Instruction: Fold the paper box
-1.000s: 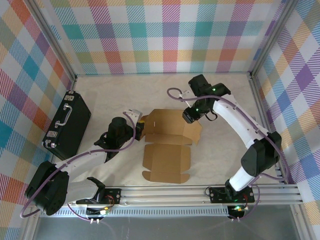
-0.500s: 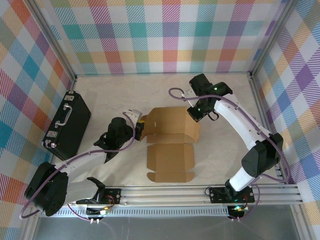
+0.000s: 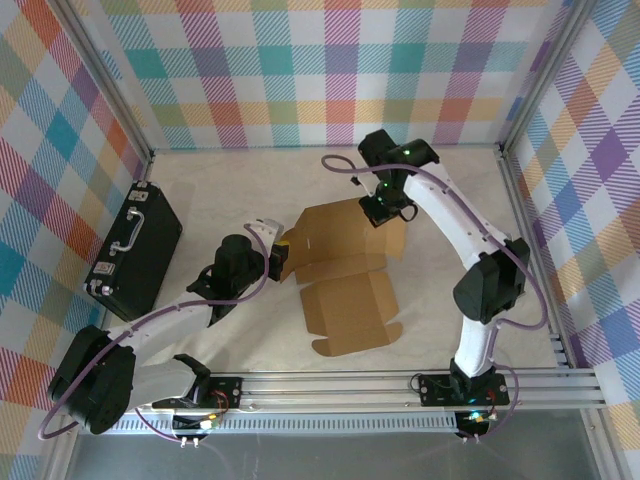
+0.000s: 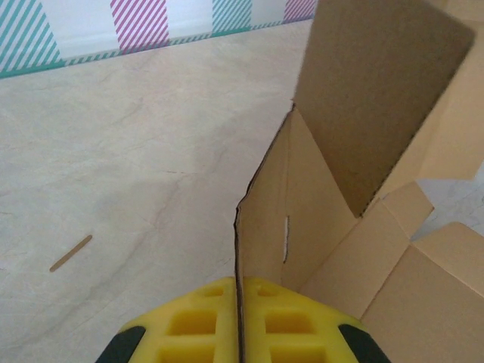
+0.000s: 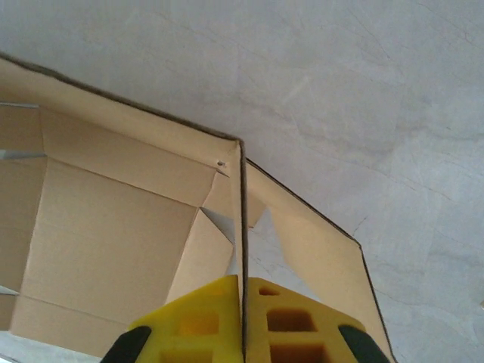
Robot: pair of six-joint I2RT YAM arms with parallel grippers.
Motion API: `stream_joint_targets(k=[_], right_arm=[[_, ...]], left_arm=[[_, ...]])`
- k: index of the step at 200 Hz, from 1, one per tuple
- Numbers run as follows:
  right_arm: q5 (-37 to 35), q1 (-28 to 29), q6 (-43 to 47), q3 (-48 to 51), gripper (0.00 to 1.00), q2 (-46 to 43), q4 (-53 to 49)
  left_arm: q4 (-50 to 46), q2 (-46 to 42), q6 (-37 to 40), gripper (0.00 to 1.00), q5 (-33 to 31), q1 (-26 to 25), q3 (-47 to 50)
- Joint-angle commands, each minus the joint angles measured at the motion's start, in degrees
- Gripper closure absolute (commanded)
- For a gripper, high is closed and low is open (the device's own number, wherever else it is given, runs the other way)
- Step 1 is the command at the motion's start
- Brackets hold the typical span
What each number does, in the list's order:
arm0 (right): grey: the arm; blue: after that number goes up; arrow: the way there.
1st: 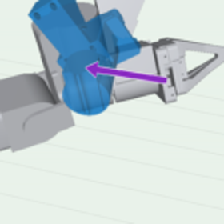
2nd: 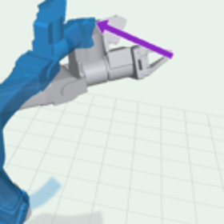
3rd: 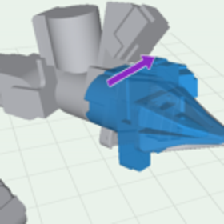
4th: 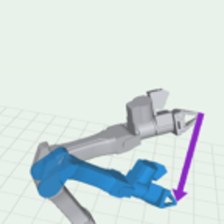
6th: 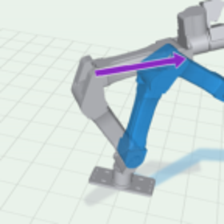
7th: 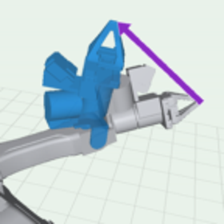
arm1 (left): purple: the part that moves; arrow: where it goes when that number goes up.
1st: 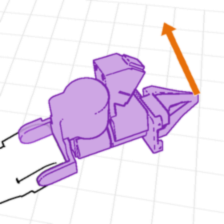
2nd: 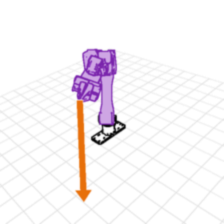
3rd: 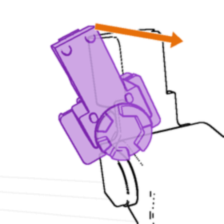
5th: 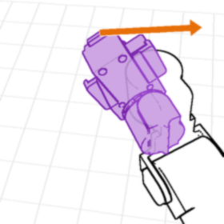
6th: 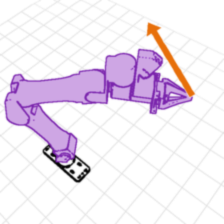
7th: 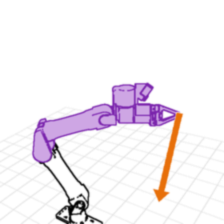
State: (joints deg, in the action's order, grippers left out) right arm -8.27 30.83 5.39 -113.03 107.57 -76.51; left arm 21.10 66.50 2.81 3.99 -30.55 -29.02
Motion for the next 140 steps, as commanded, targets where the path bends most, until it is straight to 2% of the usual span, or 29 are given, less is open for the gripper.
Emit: stream_joint_targets(k=[1, 28, 41, 56, 71, 119, 140], right_arm=[[2.51, 0.81, -5.35, -3.32, 0.94, 1.59, -5.18], [7.37, 1.08, -6.07, -1.14, 0.91, 1.07, -3.21], [8.22, 1.26, -6.17, 0.45, 0.82, 0.6, -2.16], [8.97, 1.34, -6.68, 2.62, 0.79, -0.65, 0.03], [10.88, 1.35, -7.18, 5.15, 0.67, -2.68, 3.17], [18.91, 1.34, -8.43, 8.93, 0.66, -5.66, 8.94], [21.23, 1.36, -9.62, 11.24, 0.61, -7.33, 12.23]], left_arm=[[1.03, -0.36, -0.28, 1.0, 1.37, 0.29, 0.45], [1.39, -0.12, -0.56, 1.0, 1.7, 0.22, 0.49], [1.42, -0.07, -0.53, 1.0, 1.54, 0.14, 0.59], [1.7, 0.03, -0.65, 1.0, 1.55, 0.14, 0.67], [1.77, 0.13, -0.71, 1.0, 1.72, 0.14, 0.63], [1.82, 0.25, -0.74, 1.0, 1.87, -0.16, 0.8], [1.59, 0.44, -0.67, 1.0, 1.93, -0.37, 0.71]])
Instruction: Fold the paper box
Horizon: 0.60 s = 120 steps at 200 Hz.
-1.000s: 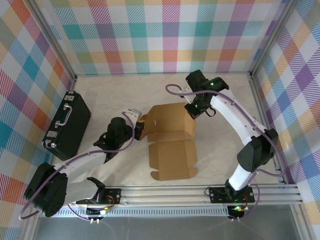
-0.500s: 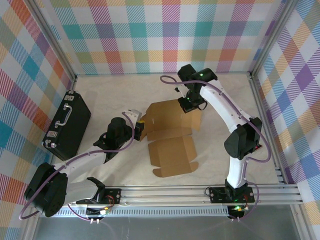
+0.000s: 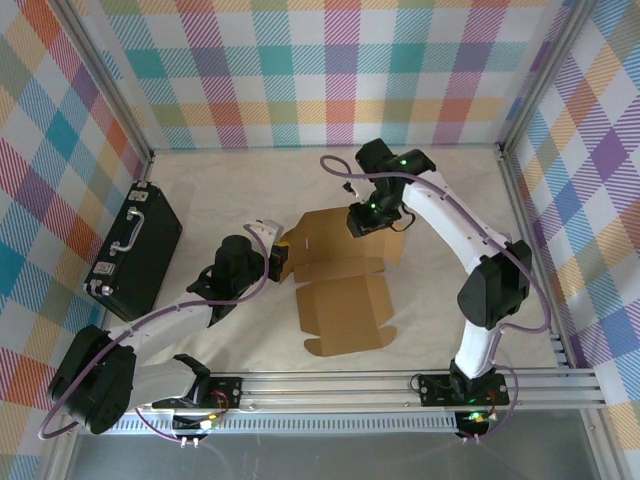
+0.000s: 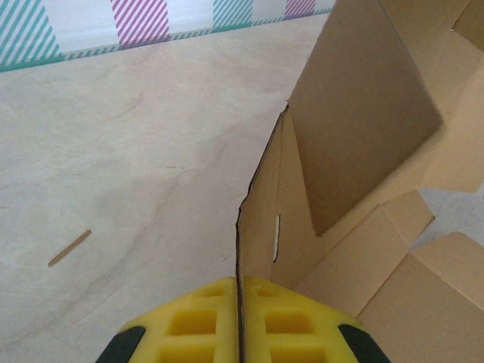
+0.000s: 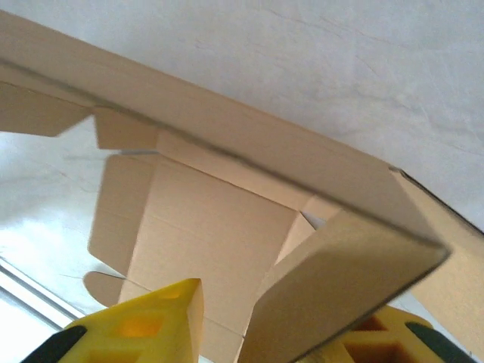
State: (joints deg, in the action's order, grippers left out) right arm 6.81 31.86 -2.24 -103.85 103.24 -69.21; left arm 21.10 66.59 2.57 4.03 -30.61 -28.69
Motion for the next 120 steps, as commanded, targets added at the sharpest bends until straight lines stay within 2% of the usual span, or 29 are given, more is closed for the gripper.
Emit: stream_joint_targets(k=[1, 42, 72, 94, 109, 120], right_arm=[[6.31, 0.32, -2.07, 2.11, 0.61, -3.07, 5.08], [8.86, 0.31, -2.67, 4.46, 0.52, -4.78, 6.72], [7.52, 0.23, -0.37, 7.79, 0.38, -8.73, 8.04], [6.45, 0.16, 1.98, 13.84, 0.3, -15.24, 9.97], [6.2, 0.14, 2.33, 20.87, 0.21, -21.65, 13.71], [6.61, 0.14, 1.91, 25.9, 0.19, -26.1, 16.4]], left_arm=[[1.54, 0.32, -0.44, 1.0, 1.87, -0.31, 0.39], [1.23, 0.45, -0.13, 1.0, 1.68, -0.51, 0.21], [1.18, 0.2, 0.05, 1.0, 1.09, -0.47, 0.27], [1.06, 0.03, -0.01, 1.0, 0.72, -0.5, 0.38], [1.41, 0.29, -0.05, 1.0, 0.67, -0.47, 0.46], [1.49, 0.78, -0.1, 1.0, 0.65, -0.5, 0.31]])
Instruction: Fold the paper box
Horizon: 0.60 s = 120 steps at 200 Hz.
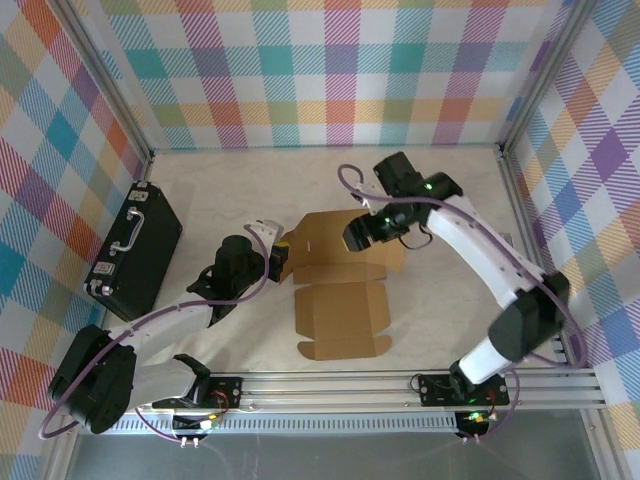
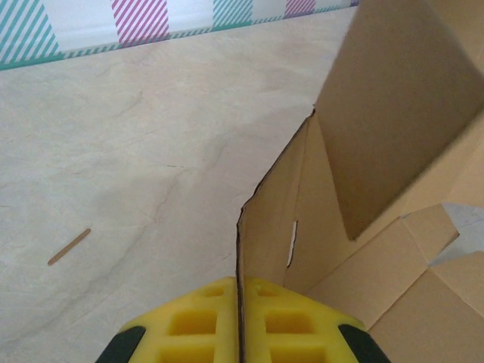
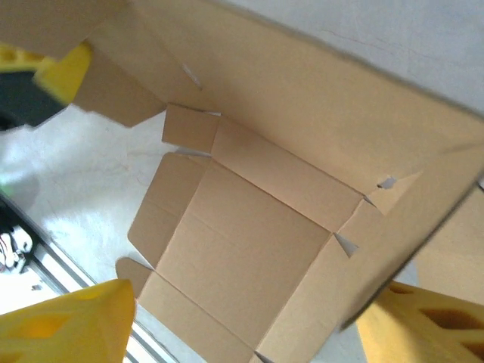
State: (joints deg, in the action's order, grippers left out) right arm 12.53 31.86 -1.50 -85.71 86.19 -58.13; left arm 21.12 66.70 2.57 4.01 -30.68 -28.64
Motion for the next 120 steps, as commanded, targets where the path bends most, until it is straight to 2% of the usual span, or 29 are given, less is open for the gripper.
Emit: stream_joint_targets(k=[1, 34, 51, 95, 120], right_arm=[[0.9, 0.18, 1.03, 8.19, 0.19, -9.48, 5.49], [0.37, 0.14, -2.9, 22.85, 0.16, -22.96, 15.11], [-2.82, 0.14, -6.26, 28.85, 0.19, -27.8, 18.59], [-12.07, -0.07, -13.39, 43.44, 0.4, -35.98, 28.09], [-10.17, -2.53, -16.36, 49.0, 0.58, -35.94, 34.99]], left_arm=[[1.51, 0.69, -0.1, 1.0, 0.66, -0.43, 0.26], [1.3, 0.91, 0.07, 1.0, 0.65, -0.43, 0.08], [1.07, 0.72, 0.07, 1.0, 0.56, -0.44, 0.06], [0.71, 0.78, 0.33, 1.0, 0.41, -0.4, -0.1], [0.9, 1.22, 0.47, 1.0, 0.32, -0.38, -0.25]])
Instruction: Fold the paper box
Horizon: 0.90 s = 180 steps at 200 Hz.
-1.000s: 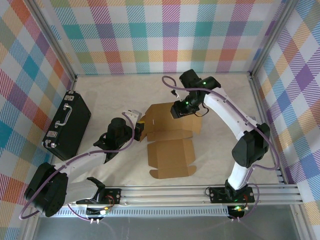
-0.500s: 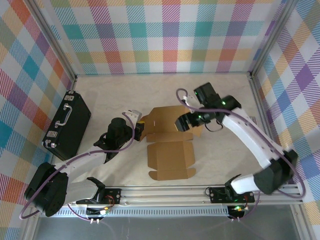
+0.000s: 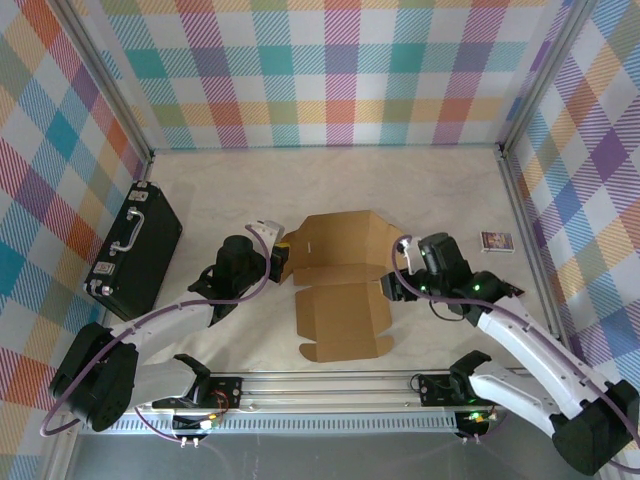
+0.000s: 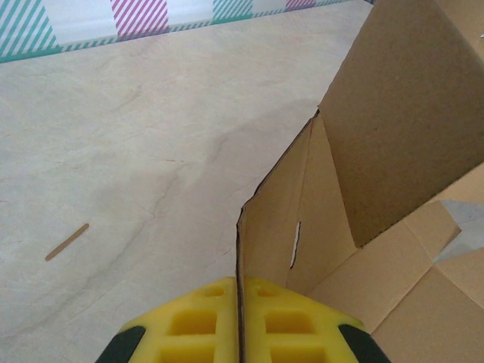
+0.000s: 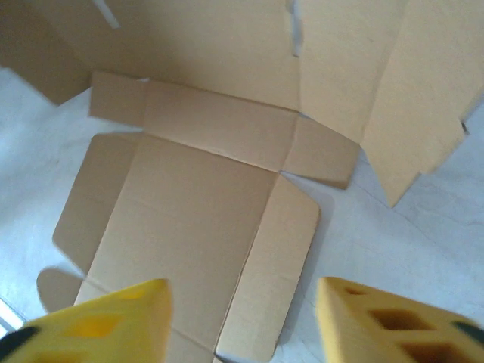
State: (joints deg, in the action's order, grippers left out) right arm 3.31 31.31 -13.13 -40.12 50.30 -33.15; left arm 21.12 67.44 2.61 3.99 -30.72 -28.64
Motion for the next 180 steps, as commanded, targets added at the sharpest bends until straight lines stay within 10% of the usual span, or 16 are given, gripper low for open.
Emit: stream_joint_targets(k=[1, 87, 180], right_arm=[[-0.77, -2.14, -4.81, 3.48, 0.58, 0.18, 10.24], [14.57, -16.12, -8.67, -2.73, 0.83, 29.11, 21.34], [19.25, -17.6, -0.61, -14.73, 0.56, 45.52, 15.82]], left_arm=[[0.87, 0.45, 0.44, 1.0, 0.33, -0.32, -0.26], [0.77, 1.13, 0.9, 1.0, 1.15, -0.37, -0.67], [-2.27, 7.41, 1.17, 1.0, 0.52, -0.48, -5.2]])
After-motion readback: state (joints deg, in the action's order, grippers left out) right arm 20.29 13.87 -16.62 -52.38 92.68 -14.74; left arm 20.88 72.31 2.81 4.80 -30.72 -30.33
